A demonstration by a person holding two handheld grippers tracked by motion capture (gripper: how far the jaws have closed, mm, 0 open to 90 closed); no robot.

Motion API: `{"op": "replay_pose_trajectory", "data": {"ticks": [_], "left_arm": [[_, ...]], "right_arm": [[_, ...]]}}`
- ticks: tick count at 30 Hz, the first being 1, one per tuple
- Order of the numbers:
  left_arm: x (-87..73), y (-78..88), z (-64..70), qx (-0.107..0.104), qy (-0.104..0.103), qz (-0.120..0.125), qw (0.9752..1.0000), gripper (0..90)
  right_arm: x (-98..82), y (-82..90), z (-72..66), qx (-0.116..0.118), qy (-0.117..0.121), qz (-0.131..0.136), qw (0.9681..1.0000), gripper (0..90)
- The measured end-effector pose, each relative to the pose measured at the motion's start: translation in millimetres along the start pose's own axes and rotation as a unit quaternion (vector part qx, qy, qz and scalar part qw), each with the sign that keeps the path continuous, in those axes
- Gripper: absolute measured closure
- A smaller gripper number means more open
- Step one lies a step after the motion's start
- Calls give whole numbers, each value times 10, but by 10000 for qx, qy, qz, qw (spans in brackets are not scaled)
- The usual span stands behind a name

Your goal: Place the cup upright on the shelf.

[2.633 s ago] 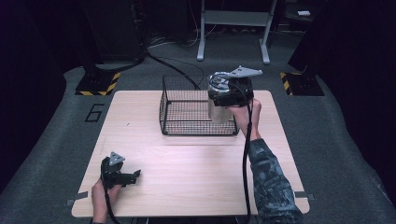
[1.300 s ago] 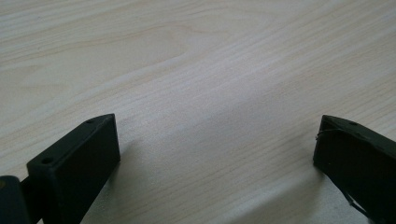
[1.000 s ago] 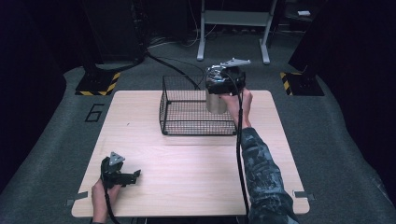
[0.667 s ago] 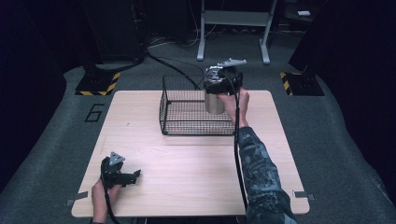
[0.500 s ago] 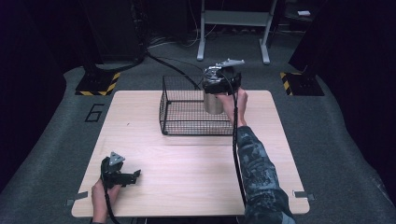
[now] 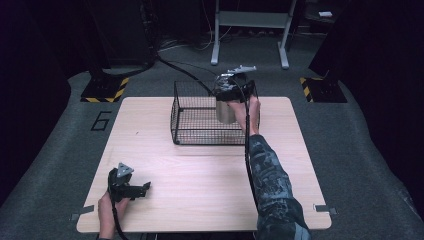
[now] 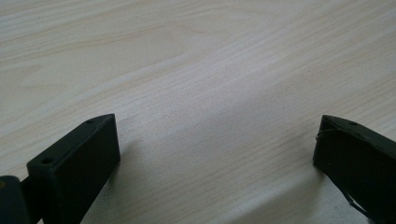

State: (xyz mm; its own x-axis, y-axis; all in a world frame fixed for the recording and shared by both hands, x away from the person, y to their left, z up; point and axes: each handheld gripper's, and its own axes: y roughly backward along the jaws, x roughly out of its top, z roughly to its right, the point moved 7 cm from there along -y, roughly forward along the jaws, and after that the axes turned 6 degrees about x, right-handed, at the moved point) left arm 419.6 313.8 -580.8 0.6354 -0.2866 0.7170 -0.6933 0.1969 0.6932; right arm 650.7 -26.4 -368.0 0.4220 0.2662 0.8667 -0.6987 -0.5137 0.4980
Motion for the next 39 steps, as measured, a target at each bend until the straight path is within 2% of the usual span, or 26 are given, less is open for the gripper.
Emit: {"op": "replay_pose_trajectory", "data": {"ticks": [2, 3, 11, 12, 13, 14, 19, 26, 28, 33, 34, 36, 39], "left_arm": [[0, 0, 0, 0, 0, 1, 10000, 2], [0, 0, 0, 1, -1, 1, 10000, 2], [0, 0, 1, 1, 1, 0, 10000, 3], [0, 0, 0, -1, -2, 1, 10000, 3], [0, 1, -1, 6, -11, 0, 10000, 3], [0, 0, 0, 1, -1, 1, 10000, 3], [0, 1, -2, 7, -15, -2, 10000, 3], [0, 1, -7, 7, -43, -5, 10000, 3], [0, 1, -7, 7, -43, -4, 10000, 3], [4, -2, -11, 19, -58, 15, 10000, 2], [4, -2, -11, 20, -57, 17, 10000, 3], [4, -2, -11, 19, -58, 16, 10000, 2], [4, -2, -11, 20, -59, 16, 10000, 3]], "right_arm": [[-23, -38, -1, -2, -14, -61, 10000, 36], [-32, -62, 6, -27, 77, -84, 9999, 36], [-103, -207, -43, 30, -56, -136, 9999, 36], [-116, -225, -42, 40, -3, -160, 9999, 36], [-126, -249, -57, 45, -78, -166, 9998, 36], [-138, -267, -50, 55, 1, -188, 9998, 35], [-198, -358, -64, 93, -123, -206, 9997, 36], [-279, -452, -55, 119, -177, -261, 9994, 36], [-298, -469, -65, 122, -255, -287, 9992, 35], [-336, -518, -66, 136, -273, -323, 9990, 35], [-342, -530, -56, 149, -213, -323, 9991, 35], [-362, -546, -64, 150, -308, -375, 9987, 35], [-377, -568, -52, 146, -277, -390, 9988, 35]]}}
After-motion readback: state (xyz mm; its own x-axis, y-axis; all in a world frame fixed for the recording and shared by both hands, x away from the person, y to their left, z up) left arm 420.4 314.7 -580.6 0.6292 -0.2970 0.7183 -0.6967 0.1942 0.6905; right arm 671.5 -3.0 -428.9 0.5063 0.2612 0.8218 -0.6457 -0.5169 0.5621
